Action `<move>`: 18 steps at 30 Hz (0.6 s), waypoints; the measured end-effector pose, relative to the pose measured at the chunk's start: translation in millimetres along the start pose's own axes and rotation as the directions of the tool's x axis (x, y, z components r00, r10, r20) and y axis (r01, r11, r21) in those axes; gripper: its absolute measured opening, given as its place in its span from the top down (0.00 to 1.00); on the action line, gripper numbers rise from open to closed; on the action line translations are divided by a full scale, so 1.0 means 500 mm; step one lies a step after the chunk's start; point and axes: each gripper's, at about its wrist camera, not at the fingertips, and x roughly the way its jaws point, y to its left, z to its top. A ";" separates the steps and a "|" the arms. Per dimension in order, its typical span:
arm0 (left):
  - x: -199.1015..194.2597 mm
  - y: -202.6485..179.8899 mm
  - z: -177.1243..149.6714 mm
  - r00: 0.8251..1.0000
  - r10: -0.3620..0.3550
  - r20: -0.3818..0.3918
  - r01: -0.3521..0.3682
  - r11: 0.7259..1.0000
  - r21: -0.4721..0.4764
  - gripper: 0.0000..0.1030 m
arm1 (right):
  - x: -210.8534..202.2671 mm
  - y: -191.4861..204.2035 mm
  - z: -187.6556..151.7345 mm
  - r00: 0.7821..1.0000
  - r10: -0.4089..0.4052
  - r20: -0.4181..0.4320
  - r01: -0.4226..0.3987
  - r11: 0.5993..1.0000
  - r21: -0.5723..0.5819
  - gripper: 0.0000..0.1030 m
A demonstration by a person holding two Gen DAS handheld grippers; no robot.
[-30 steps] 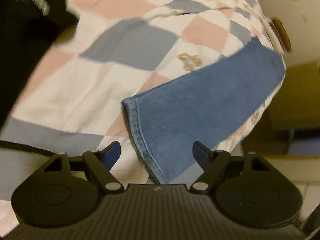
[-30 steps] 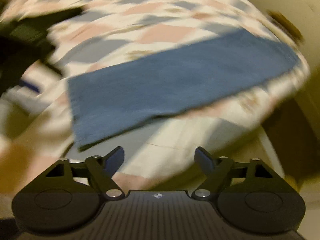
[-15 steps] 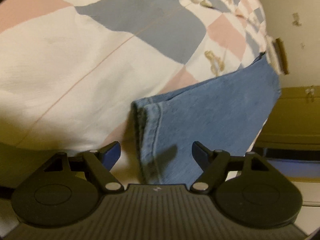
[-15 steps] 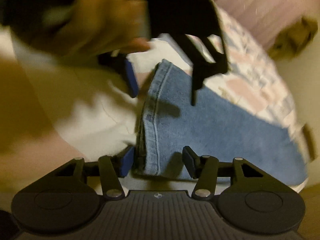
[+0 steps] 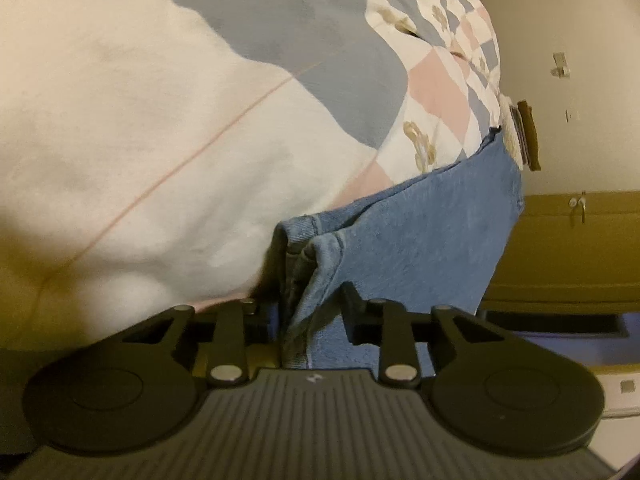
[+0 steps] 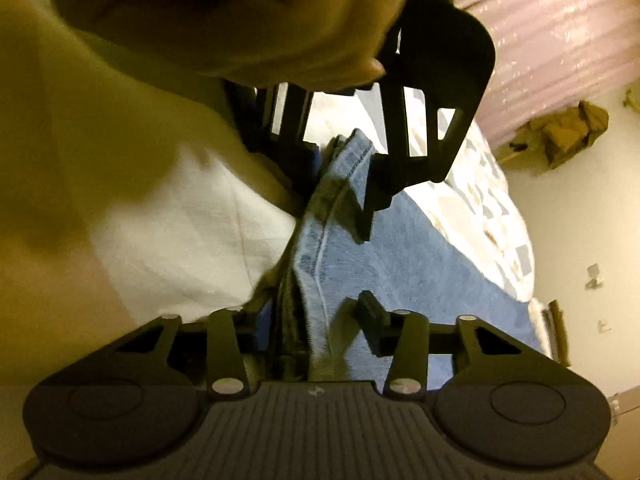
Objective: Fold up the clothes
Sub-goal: 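Move both grippers down to the jeans hem, then grasp the jeans hem with the left gripper while the right gripper grasps beside it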
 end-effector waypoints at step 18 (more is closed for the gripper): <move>0.014 -0.328 0.028 0.999 -0.037 0.039 0.035 0.998 0.056 0.90 | 0.085 -0.605 -0.213 0.700 0.574 0.424 -0.675 0.340 0.655 0.92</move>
